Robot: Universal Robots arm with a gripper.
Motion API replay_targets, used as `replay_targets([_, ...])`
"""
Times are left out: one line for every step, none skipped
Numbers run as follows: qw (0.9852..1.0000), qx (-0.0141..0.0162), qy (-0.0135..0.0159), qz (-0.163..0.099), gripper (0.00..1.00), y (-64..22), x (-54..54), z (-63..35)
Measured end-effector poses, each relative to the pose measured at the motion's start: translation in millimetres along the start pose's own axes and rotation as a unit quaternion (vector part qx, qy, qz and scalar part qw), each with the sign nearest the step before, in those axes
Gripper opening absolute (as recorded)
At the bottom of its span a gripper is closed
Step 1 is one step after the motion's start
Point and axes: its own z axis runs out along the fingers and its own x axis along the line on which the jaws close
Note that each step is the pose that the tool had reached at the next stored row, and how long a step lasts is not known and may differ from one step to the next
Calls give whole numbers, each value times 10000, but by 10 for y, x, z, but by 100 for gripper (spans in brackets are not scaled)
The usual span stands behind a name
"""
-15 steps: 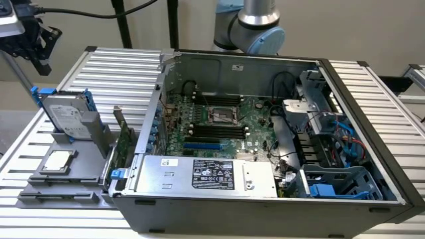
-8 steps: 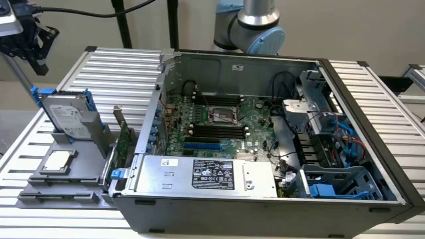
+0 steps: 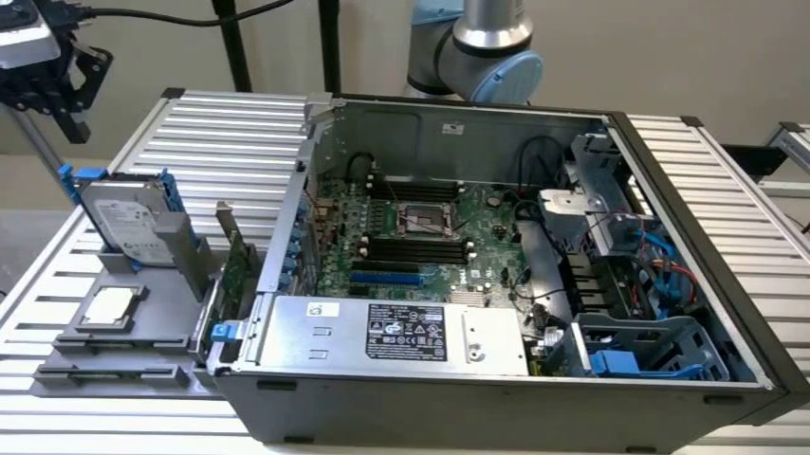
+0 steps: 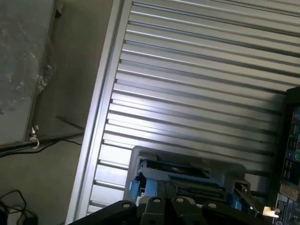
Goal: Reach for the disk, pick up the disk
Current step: 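Pick up the disk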
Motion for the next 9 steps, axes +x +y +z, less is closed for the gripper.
replay_targets([10000, 0, 3, -89, 11, 0, 0, -1])
replay_targets([9998, 0, 6, -182, 11, 0, 0, 0])
replay_targets([9996, 0, 8, -272, 11, 0, 0, 0])
replay_targets([9993, 1, 11, -362, 11, 0, 0, 0])
replay_targets([9990, 1, 14, -452, 11, 0, 0, 0])
replay_targets([9985, 1, 17, -544, 11, 0, 0, 0])
replay_targets([9980, 1, 19, -634, 11, 0, 0, 0])
replay_targets([9974, 2, 22, -726, 11, 0, 0, 0])
replay_targets([9967, 2, 25, -816, 11, 0, 0, 0])
